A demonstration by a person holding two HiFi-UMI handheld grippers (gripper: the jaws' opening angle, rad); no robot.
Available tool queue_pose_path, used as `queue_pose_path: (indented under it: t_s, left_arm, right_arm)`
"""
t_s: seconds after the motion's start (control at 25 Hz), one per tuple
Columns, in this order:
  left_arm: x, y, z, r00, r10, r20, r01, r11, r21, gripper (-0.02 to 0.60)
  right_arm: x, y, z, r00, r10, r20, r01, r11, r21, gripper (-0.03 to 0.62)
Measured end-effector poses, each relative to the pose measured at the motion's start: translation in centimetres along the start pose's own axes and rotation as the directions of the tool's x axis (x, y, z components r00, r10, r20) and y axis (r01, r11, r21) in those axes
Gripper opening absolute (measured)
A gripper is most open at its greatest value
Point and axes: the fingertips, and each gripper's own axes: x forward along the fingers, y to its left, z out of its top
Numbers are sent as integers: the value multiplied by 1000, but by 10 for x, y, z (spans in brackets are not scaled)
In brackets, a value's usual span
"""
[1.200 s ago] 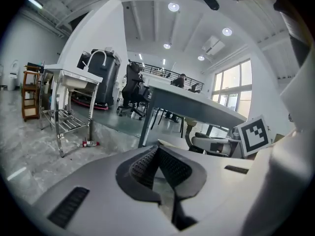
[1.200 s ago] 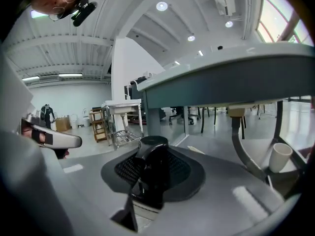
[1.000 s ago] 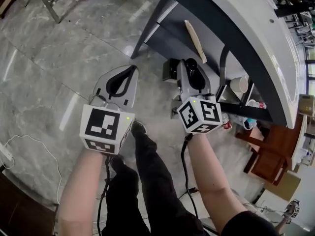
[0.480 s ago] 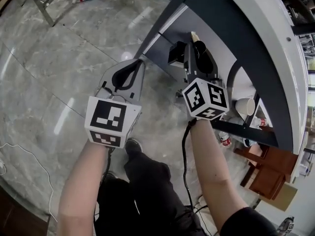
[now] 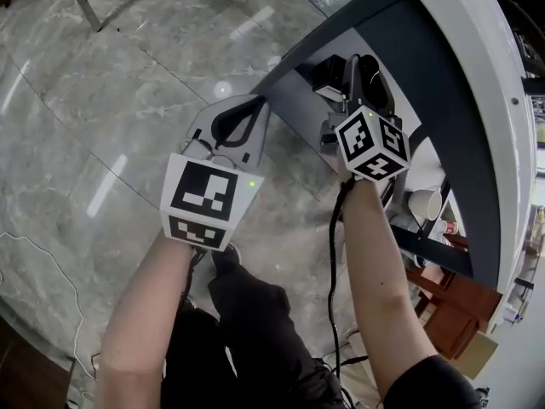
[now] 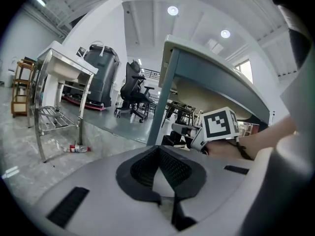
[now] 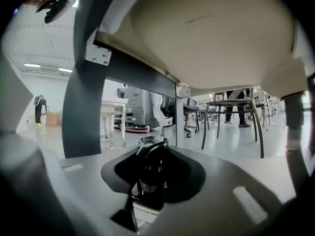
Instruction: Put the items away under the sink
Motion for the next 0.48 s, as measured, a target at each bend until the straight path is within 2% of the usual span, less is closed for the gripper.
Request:
queue_pose_path:
  t_s: [0.12,0.24,0.28,0.36,0.4,0.48]
  left_arm:
    - [4,4,5,1000,14,-13,-14,1000,3,9]
    - [0,5,6,999,28,-42,-28,999,-14,9]
    - [-3,5,6,998,30,-54,-31,999,-20,9]
    - [-11,5,7,996,35,-82,-38,999,-30,9]
    - [-16,3,7,995,39,-96,-42,998,-35,9]
    - [-29,1,10,991,52,-122,-57,997,-44,9]
  right_arm:
    - [14,-9,3,1000,-13,15,13,1000,-3,98]
    - [15,-4,-1,1000,3,-2,-3,999,-49,100]
    - [13,-1,-3,1000,16,-17,-17,998,-67,147]
    - [9,1,-9,997,30,-65,-35,996,-80,293]
    - [4,0,-13,995,25,-93,-33,996,-79,314]
    - [-12,-4,-18,990,6,-144,-18,997,-80,316]
